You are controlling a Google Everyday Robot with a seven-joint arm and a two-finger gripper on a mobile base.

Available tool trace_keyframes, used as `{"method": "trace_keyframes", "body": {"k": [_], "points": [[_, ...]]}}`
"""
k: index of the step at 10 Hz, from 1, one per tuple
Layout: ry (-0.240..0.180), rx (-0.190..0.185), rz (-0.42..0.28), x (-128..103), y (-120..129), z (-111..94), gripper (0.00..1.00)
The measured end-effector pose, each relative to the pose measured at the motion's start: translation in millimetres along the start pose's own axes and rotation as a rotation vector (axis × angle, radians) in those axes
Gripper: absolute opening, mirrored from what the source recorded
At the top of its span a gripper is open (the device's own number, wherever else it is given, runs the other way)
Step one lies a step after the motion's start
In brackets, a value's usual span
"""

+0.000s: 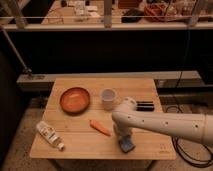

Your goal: Wipe the white sponge on the table

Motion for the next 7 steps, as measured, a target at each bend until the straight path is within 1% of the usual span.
{"method": "trace_keyframes", "body": {"k": [2,3,5,7], "points": [[-0.005,-0.006,0.010,-29,19,-3,0.00],[-0.011,-0.010,0.028,-42,34,-1,0.00],[-0.014,-0.025,0.072,-54,62,8,0.00],[-0.005,-0.038,0.151,-63,102,14,0.00]]}}
